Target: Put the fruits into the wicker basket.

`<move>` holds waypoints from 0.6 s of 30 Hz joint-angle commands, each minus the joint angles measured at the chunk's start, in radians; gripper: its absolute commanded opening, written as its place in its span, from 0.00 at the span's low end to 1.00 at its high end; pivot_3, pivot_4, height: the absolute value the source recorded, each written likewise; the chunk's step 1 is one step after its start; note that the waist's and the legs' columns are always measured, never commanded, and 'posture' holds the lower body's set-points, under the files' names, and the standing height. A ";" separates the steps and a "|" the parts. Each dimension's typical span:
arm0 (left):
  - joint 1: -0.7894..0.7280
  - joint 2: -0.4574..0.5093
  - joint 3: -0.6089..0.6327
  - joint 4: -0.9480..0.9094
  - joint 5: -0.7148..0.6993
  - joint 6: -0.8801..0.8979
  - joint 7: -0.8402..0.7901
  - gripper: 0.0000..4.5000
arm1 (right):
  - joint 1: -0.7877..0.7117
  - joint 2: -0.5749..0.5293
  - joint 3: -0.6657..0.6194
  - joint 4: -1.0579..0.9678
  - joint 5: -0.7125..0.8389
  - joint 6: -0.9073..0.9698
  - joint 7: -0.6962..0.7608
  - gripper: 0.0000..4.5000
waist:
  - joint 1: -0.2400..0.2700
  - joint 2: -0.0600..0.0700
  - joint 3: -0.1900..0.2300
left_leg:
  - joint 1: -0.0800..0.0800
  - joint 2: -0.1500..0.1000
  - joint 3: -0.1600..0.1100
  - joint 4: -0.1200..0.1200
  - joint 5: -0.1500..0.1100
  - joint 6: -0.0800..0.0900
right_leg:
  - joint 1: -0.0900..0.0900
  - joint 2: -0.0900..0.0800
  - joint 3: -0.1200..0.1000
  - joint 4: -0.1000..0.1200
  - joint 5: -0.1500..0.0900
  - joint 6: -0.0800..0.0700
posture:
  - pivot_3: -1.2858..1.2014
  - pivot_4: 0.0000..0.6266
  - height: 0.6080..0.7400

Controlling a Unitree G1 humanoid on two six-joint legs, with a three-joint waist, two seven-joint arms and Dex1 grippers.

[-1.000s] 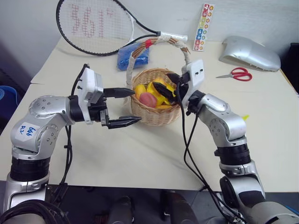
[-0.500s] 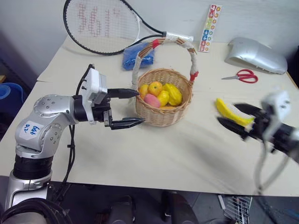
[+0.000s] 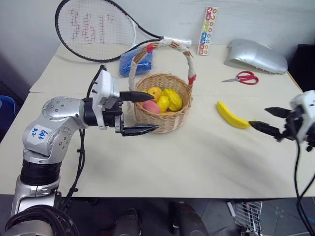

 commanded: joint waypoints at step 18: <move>0.056 0.021 0.071 -0.129 -0.060 0.047 0.097 1.00 | -0.265 0.148 0.169 0.392 -0.169 -0.154 0.040 0.32 | 0.004 0.000 0.000 | 0.000 0.000 0.001 0.001 0.000 0.000 | 0.000 -0.004 0.000 0.000 0.000 0.000 | 0.52 0.24 1.00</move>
